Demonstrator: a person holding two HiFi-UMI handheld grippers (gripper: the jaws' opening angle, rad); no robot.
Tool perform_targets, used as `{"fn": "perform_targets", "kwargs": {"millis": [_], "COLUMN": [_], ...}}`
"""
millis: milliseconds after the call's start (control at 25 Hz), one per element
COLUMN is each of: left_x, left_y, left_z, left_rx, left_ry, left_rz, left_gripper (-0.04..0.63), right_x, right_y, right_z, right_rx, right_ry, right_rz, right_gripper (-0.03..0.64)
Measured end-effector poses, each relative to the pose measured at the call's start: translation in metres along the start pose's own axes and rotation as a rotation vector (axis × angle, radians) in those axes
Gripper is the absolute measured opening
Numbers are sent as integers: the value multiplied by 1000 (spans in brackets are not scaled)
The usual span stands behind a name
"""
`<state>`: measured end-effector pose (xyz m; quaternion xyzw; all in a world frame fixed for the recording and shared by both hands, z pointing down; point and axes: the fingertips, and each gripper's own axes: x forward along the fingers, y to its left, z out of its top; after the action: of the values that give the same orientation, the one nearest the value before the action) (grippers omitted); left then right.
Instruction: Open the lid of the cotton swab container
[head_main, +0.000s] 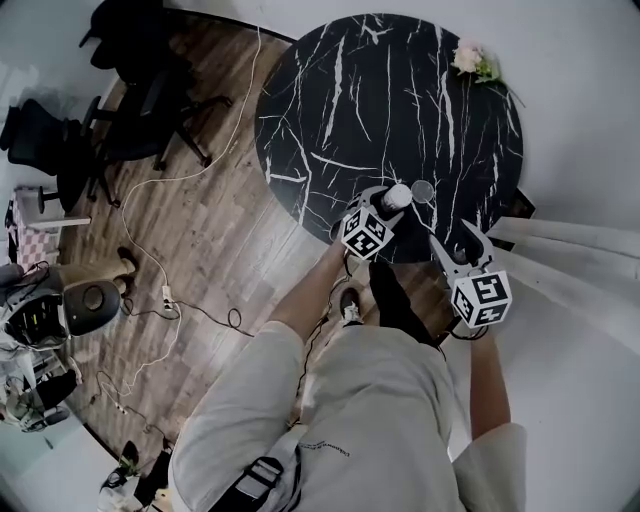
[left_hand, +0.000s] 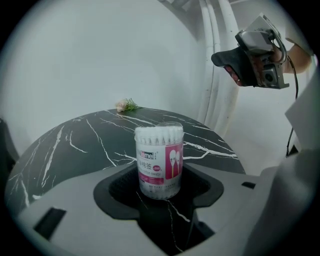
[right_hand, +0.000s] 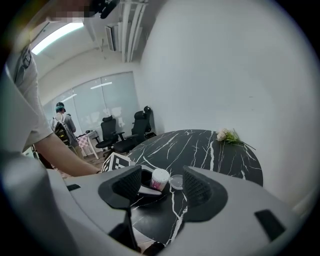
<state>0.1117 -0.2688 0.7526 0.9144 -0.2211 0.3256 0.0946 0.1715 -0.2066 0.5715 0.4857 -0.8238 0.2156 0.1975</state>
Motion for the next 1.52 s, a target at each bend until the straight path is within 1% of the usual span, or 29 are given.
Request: {"fn": "perform_targets", "kwargs": {"millis": [240, 400, 480, 640, 920, 1120, 1280, 1360, 1440, 1520], "left_x": [-1, -2, -4, -8, -19, -31, -49, -59, -74, -92], "left_y": [-1, -3, -3, -2, -2, -6, -4, -8, -14, -18], "left_z": [-4, -11, -13, -16, -18, -27, -33, -35, -37, -36], "left_rx": [-9, 20, 18, -6, -53, -78, -124, -134, -155, -200], "left_ry": [24, 65, 69, 65, 41, 63, 63, 56, 39, 13], "left_rz": [12, 22, 29, 46, 65, 82, 122, 132, 148, 178], "left_gripper": [262, 262, 262, 262, 262, 262, 262, 262, 262, 262], "right_x": [4, 6, 7, 6, 1, -13, -27, -33, -37, -41], "right_y": [6, 10, 12, 16, 22, 29, 36, 41, 46, 51], "right_z": [-4, -3, -1, 1, -5, -14, -16, -22, -32, -44], "right_rx": [-17, -33, -41, -59, -49, -43, -39, -36, -3, 68], "right_ry": [15, 17, 17, 18, 17, 15, 1, 0, 0, -4], "right_rz": [13, 18, 20, 20, 14, 5, -7, -11, -8, 1], "right_gripper": [282, 282, 282, 282, 282, 282, 282, 282, 282, 282]}}
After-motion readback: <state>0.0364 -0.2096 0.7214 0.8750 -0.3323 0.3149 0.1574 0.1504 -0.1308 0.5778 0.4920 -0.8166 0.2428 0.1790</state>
